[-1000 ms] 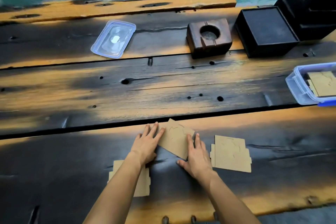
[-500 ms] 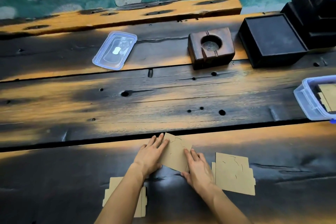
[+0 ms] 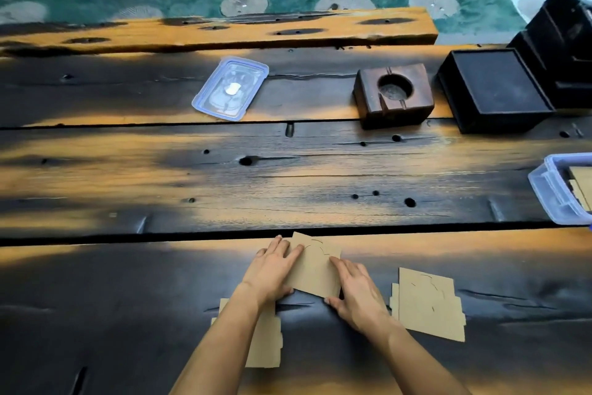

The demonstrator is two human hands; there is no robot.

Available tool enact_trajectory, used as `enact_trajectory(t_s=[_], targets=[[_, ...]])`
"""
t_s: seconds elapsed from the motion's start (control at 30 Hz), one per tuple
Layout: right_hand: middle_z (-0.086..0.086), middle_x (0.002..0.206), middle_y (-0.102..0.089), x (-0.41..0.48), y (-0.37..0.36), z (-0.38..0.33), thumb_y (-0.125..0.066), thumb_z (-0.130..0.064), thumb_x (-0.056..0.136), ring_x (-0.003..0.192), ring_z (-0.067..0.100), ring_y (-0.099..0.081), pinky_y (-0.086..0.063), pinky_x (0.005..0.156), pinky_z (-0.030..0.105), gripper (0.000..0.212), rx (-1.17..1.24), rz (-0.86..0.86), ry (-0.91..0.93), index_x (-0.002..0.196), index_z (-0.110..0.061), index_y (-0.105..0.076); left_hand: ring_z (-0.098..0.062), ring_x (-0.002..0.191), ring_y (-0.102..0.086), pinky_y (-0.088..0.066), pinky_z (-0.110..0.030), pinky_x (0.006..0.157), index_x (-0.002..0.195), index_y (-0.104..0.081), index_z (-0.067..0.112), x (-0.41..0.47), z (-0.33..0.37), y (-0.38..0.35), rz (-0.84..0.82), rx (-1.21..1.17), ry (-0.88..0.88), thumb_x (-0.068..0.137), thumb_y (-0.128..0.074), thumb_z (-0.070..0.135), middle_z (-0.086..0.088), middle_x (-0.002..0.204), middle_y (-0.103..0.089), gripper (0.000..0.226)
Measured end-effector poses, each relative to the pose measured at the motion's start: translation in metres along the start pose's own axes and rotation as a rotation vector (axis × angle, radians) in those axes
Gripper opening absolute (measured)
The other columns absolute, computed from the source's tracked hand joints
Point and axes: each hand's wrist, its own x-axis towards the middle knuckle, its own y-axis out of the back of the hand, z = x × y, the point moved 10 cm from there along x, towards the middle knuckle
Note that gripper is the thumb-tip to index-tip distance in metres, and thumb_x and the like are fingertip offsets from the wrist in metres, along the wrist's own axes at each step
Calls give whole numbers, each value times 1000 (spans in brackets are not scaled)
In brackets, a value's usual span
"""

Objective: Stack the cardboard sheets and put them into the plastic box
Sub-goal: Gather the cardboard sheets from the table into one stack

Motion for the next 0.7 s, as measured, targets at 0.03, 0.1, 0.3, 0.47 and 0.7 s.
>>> enact_trajectory(t_s=[0.03,0.1,0.3,0.47,0.7], targets=[[3,160,-35,1,-2,-10,-70,-41,93,145,24,-30,-32,120,36,84,-6,-3,18,159,-19,-23,-31,158,-10,-26,-44,123,163,-12,23,-8,-7,1,8,1,11,89,-75,40,-13,164,-25,98],[4,160,-36,2,-9,-32,-71,-41,92,144,25,-31,-31,121,36,84,-19,-4,55,159,-18,-25,-32,155,-16,-29,-44,120,163,-14,22,-27,-24,3,31,10,33,89,-75,42,-13,160,-29,98],[1,159,-35,-4,-38,-85,-71,-42,91,143,24,-31,-34,118,36,83,-64,-34,126,157,-19,-26,-30,150,-25,-33,-41,116,158,-22,18,-79,-64,-14,59,5,97,88,-74,48,-10,158,-33,92],[2,153,-41,-16,-58,-112,-74,-43,88,137,25,-37,-37,113,35,80,-101,-50,157,151,-19,-32,-27,142,-33,-38,-41,108,145,-35,17,-116,-81,-34,100,3,130,85,-73,54,-7,151,-40,80],[2,148,-45,-40,-88,-132,-74,-44,86,132,26,-40,-42,106,38,72,-174,-93,133,143,-21,-36,-28,137,-39,-38,-40,105,140,-37,17,-148,-88,-67,75,-16,141,86,-72,51,-6,148,-41,74]])
